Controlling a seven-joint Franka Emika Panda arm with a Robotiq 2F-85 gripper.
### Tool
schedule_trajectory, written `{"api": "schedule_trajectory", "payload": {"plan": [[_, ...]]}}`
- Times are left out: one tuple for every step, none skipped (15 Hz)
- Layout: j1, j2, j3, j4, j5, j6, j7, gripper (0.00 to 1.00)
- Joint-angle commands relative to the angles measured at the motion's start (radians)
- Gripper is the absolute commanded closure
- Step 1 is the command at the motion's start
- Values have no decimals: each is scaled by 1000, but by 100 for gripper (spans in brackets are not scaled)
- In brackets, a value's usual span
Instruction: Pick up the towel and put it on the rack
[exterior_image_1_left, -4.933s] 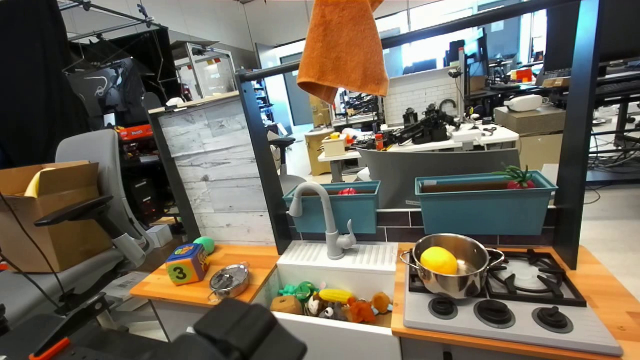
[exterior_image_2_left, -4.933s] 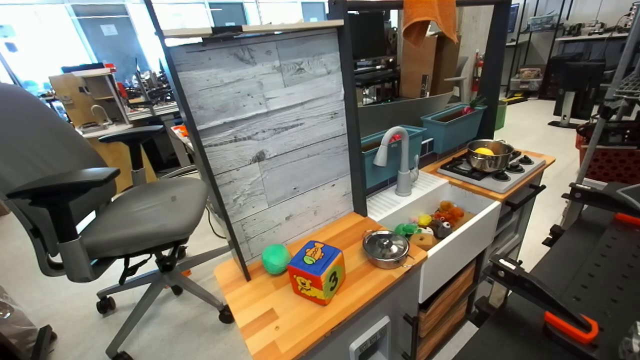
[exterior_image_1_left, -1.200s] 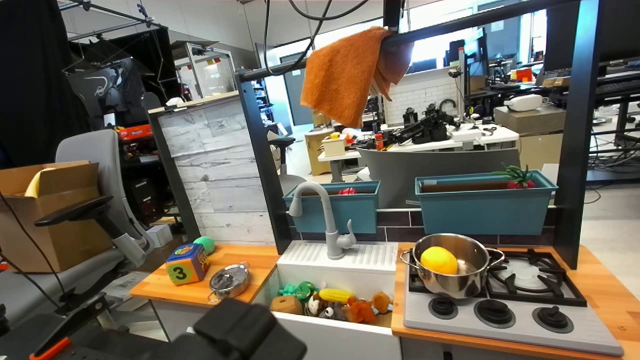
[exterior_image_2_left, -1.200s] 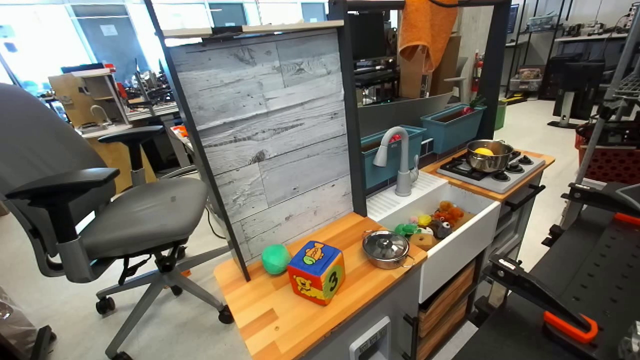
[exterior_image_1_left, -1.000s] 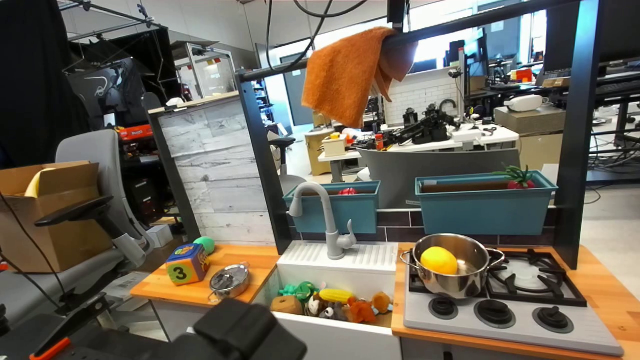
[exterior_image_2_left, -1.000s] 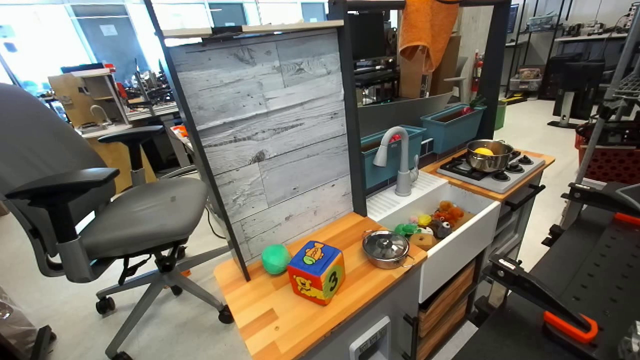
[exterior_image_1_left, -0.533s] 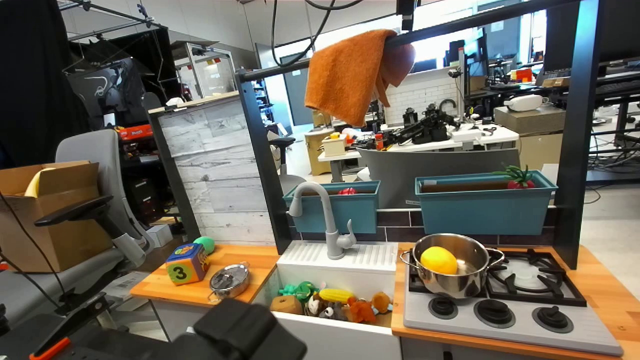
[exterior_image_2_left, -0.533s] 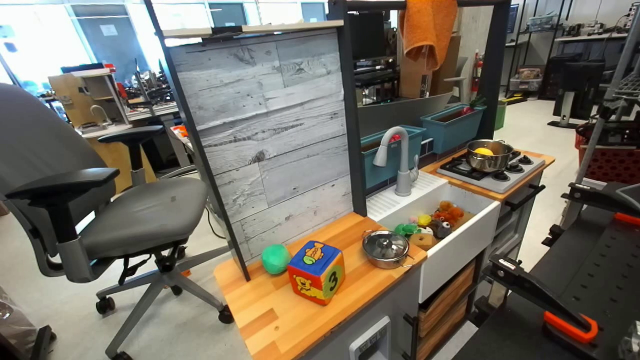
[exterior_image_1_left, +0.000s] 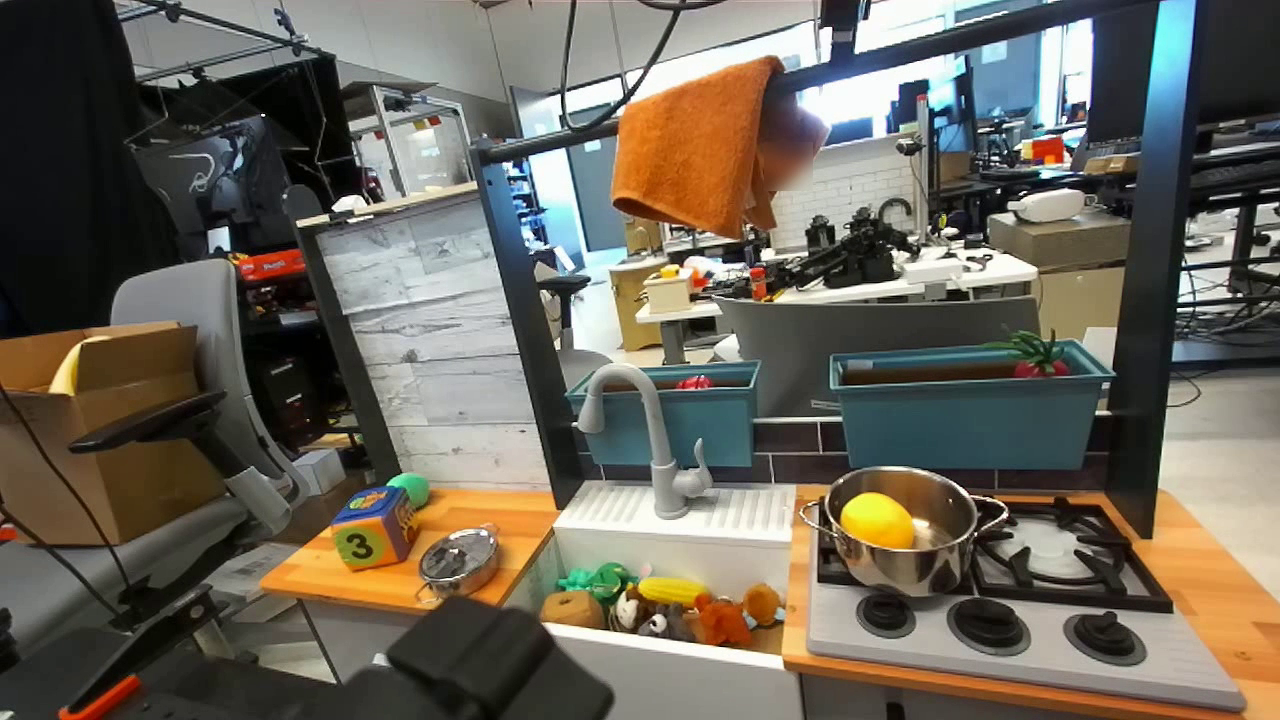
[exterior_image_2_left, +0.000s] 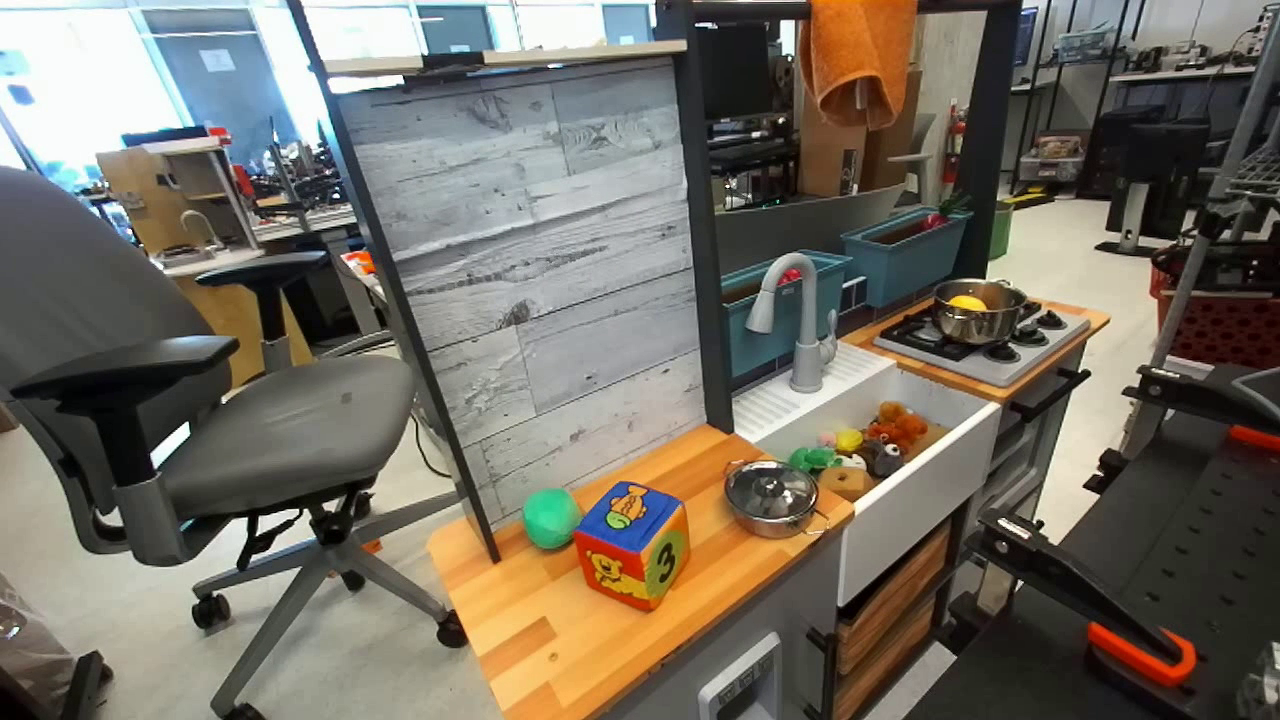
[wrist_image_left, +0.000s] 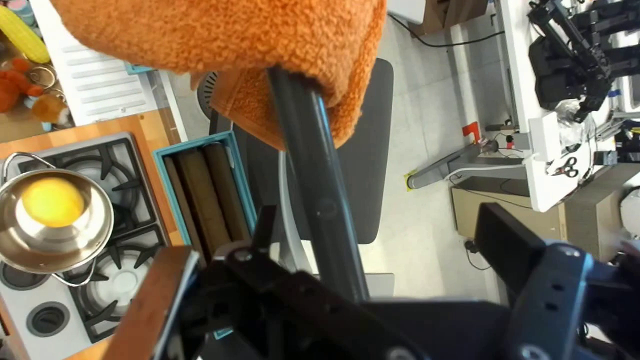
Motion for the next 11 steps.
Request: {"api": "schedule_trajectory", "payload": {"plan": [[-25, -35, 47, -19, 8, -68, -25, 0], [-30, -39, 60, -21, 17, -91, -33, 0], [-33, -46, 72, -26, 22, -132, -48, 0], [-40, -54, 90, -31, 33, -189, -64, 0], [-44, -62, 104, -32, 44, -247, -60, 0], [-47, -71, 114, -31, 51, -306, -59, 0], [-26, -33, 80, -4, 21, -218, -39, 0], [-27, -40, 88, -4, 28, -255, -40, 0], [-27, -45, 91, -2, 31, -275, -40, 0], [-27, -45, 93, 4, 34, -285, -39, 0], [-27, -40, 93, 15, 36, -291, -37, 0]]}}
